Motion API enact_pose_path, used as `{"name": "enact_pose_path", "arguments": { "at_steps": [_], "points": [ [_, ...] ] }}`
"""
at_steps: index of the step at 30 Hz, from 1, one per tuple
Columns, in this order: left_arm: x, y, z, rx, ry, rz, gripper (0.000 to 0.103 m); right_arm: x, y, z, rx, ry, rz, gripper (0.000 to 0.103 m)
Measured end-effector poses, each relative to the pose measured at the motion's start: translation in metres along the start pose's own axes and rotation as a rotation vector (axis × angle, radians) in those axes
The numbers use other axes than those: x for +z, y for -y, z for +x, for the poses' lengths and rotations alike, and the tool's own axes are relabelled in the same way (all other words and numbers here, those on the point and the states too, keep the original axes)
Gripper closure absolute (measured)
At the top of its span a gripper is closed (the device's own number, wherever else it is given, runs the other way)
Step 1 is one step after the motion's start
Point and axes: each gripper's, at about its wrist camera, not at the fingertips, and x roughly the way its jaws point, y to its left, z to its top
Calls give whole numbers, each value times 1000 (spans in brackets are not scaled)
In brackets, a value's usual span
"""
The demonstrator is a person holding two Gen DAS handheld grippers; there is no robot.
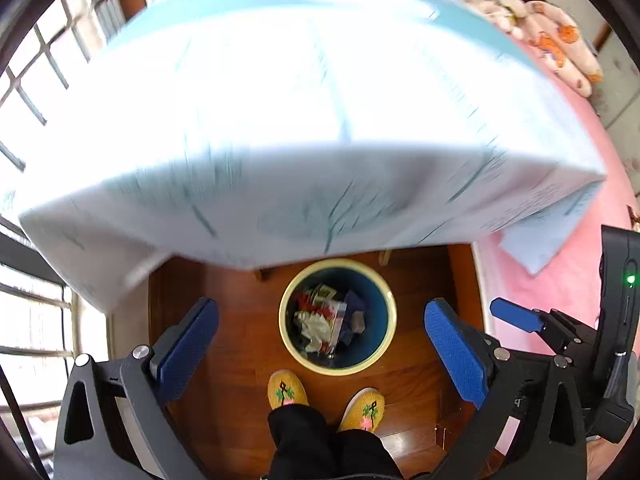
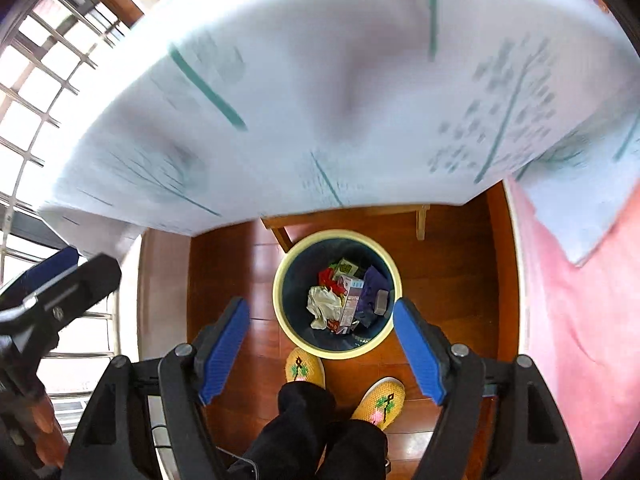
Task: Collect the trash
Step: 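Move both empty tools back up over the table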
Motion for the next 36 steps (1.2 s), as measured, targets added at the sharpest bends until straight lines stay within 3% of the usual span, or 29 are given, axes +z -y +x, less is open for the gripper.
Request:
{"name": "enact_pose_path", "arguments": {
  "at_steps": [9,20,27,36],
  "points": [
    [44,16,-98,-31,163,117,1,17,-19,-94,41,127,-5,28],
    [90,25,-174,-69,326,255,1,53,-44,-169,-39,313,-10,28],
    [126,13,-197,-95,401,285,1,93,-58,-191,-113,407,-6,28],
    [188,-4,-200,-41,446,275,1,161,-60,-225,-155,501,29,28]
  ]
}}
